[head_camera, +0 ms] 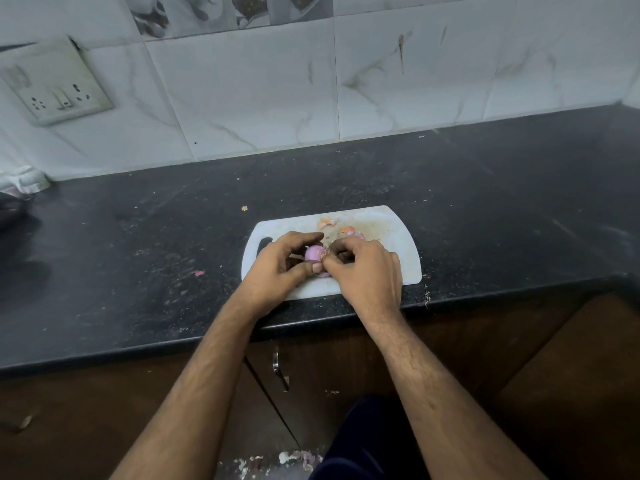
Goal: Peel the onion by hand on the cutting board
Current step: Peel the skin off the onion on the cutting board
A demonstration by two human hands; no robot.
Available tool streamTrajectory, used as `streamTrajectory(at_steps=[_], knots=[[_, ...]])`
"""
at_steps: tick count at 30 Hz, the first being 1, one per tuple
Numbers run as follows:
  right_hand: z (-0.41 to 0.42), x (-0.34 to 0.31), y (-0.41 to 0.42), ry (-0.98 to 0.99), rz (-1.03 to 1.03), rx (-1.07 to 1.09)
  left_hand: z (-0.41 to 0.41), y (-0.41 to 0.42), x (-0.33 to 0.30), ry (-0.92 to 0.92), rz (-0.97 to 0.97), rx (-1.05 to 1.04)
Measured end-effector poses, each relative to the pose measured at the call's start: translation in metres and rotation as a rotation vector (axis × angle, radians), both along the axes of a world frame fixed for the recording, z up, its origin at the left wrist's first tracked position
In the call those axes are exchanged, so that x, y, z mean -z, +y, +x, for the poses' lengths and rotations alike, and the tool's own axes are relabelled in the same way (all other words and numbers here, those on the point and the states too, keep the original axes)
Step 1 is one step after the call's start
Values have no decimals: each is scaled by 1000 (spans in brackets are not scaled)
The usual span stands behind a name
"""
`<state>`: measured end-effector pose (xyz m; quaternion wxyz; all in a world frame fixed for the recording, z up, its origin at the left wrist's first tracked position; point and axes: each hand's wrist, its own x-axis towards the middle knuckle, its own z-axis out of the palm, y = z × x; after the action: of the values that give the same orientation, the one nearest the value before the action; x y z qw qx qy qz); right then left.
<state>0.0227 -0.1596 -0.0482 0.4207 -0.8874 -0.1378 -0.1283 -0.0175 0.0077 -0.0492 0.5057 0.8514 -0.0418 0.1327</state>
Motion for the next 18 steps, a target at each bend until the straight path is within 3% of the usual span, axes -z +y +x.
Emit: streamTrajectory(at_steps=[11,18], knots=[[-1,-4,0,21,-35,14,-4,-11,-3,-67,117,-70],[-2,-2,6,18,-82,63,-13,-11,-4,-68,57,-112]])
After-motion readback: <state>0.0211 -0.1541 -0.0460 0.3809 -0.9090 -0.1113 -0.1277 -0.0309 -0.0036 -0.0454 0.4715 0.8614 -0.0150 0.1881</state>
